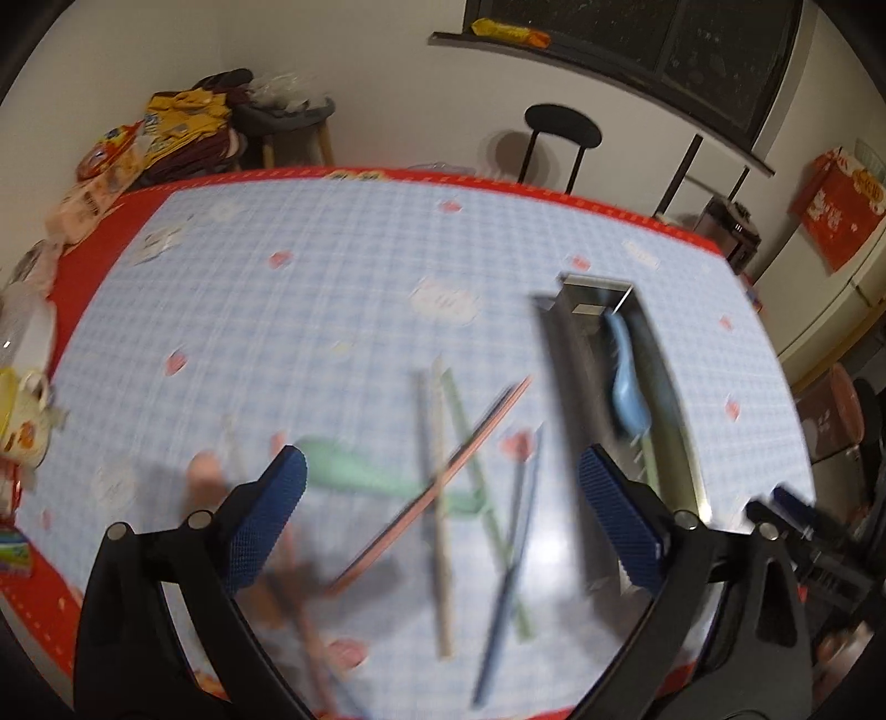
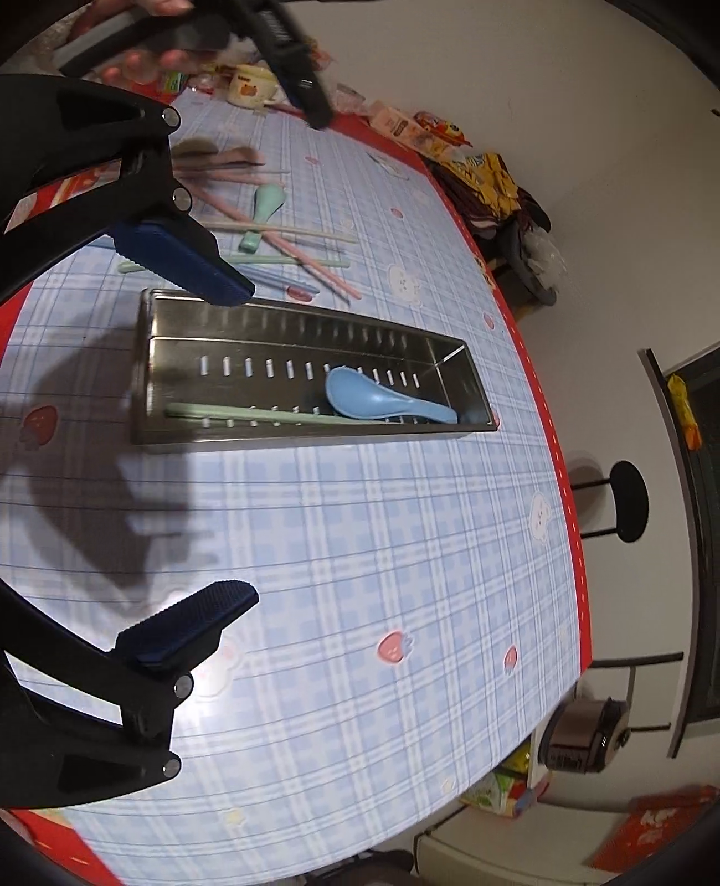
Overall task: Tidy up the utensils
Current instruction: 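Move left tool toward beige spoon while right tool approaches beige chopstick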
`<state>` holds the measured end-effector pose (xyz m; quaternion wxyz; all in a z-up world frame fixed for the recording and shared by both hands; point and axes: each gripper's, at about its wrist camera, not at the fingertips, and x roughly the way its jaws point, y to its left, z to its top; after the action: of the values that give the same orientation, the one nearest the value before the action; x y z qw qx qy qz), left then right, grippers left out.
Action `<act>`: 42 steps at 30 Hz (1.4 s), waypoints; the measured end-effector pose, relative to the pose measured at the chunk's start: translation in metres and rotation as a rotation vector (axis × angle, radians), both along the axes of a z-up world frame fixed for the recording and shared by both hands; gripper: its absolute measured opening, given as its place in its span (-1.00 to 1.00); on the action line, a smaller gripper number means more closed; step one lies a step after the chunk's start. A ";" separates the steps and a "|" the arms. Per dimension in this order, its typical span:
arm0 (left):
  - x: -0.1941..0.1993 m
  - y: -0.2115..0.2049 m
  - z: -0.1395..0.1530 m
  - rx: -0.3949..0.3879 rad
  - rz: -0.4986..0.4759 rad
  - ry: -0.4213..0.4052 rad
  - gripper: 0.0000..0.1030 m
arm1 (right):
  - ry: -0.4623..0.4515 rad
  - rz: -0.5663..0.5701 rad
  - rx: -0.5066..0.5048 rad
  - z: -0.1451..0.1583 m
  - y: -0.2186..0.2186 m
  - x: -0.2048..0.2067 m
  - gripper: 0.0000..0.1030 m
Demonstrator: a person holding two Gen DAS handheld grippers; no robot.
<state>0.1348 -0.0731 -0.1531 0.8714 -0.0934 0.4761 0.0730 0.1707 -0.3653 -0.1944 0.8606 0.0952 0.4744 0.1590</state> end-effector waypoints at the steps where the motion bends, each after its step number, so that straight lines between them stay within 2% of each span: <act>1: -0.011 0.007 -0.004 0.006 0.006 0.012 0.88 | -0.008 -0.003 -0.014 -0.001 0.003 -0.005 0.89; 12: -0.082 0.064 -0.044 0.014 0.078 0.120 0.88 | -0.004 0.087 -0.136 -0.009 0.073 -0.047 0.89; 18: -0.110 0.096 -0.071 -0.067 0.142 0.183 0.88 | -0.015 0.112 -0.166 -0.005 0.111 -0.055 0.89; 22: -0.123 0.119 -0.085 -0.124 0.168 0.203 0.88 | 0.022 0.118 -0.167 -0.010 0.129 -0.057 0.89; 31: -0.143 0.174 -0.096 -0.282 0.278 0.193 0.87 | 0.089 0.163 -0.160 -0.019 0.163 -0.064 0.89; 33: -0.144 0.175 -0.097 -0.290 0.268 0.187 0.86 | 0.089 0.180 -0.159 -0.019 0.169 -0.066 0.88; 36: -0.140 0.169 -0.098 -0.269 0.223 0.182 0.64 | 0.080 0.210 -0.164 -0.018 0.179 -0.069 0.81; 38: -0.133 0.166 -0.101 -0.274 0.201 0.183 0.39 | 0.074 0.231 -0.168 -0.016 0.183 -0.070 0.71; 40: -0.130 0.168 -0.106 -0.294 0.200 0.177 0.25 | 0.072 0.247 -0.164 -0.015 0.185 -0.071 0.62; 42: -0.128 0.171 -0.108 -0.306 0.207 0.155 0.20 | 0.077 0.251 -0.153 -0.015 0.184 -0.070 0.46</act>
<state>0.0073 0.0975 -0.2606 0.7956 -0.2670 0.5352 0.0961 0.1005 -0.1811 -0.2098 0.8200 -0.0249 0.5258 0.2248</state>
